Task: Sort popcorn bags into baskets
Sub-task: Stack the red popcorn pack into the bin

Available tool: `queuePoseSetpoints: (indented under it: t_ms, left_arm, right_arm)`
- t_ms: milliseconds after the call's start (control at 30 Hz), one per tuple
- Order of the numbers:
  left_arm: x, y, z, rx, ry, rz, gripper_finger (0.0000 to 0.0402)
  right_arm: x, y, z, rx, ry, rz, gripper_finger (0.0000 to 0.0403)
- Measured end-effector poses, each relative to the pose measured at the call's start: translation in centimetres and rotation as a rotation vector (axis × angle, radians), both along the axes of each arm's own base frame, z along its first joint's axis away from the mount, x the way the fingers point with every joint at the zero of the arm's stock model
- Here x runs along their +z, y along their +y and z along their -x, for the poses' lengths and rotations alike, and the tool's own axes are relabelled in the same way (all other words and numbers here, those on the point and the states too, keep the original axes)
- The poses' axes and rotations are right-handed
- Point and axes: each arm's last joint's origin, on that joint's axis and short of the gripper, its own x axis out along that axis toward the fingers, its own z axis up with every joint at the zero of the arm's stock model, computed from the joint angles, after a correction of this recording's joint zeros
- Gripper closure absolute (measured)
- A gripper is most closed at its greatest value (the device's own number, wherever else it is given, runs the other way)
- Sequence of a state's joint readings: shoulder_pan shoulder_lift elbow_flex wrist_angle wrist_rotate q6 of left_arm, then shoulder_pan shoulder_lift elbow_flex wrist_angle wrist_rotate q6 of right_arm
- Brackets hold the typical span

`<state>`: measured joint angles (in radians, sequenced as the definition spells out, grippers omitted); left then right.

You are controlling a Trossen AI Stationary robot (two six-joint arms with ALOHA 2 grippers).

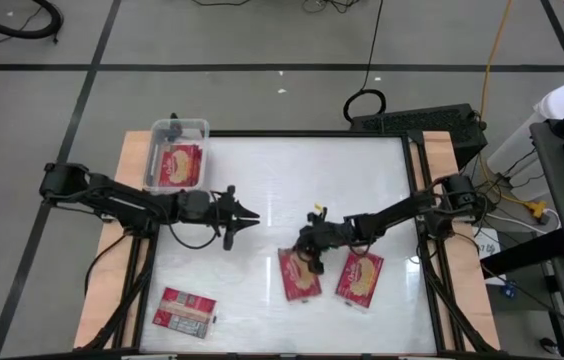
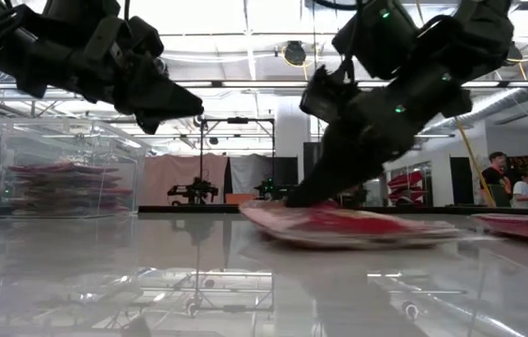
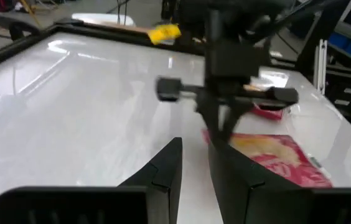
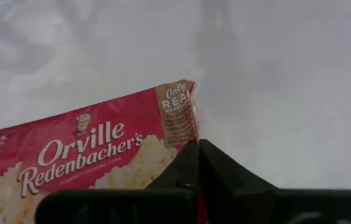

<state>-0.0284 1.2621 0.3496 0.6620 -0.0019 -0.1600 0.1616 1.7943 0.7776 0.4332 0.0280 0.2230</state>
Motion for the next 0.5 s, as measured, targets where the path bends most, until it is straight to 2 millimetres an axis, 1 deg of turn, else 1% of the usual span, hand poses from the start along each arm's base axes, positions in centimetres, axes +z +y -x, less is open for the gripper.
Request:
queuePoseSetpoints:
  t_ms: [100,200,300,500]
  left_arm:
    - [-0.6,-0.3,-0.2,-0.012,0.027,0.005,0.0318]
    - [-1.2,-0.5,-0.4,-0.011,0.055,0.042,0.0302]
    - [-1.8,-0.6,-0.5,0.005,0.082,0.091,0.0271]
    - [-3.1,-0.6,-1.1,0.059,0.105,0.161,0.0202]
  right_arm:
    - [0.3,-1.1,-0.2,-0.058,-0.028,0.066,0.0402]
    - [0.8,-2.1,-0.3,-0.139,-0.053,0.137,0.0403]
    - [1.9,-2.7,-0.3,-0.181,-0.092,0.191,0.0403]
    - [4.0,-3.4,-0.2,-0.182,-0.174,0.218,0.0403]
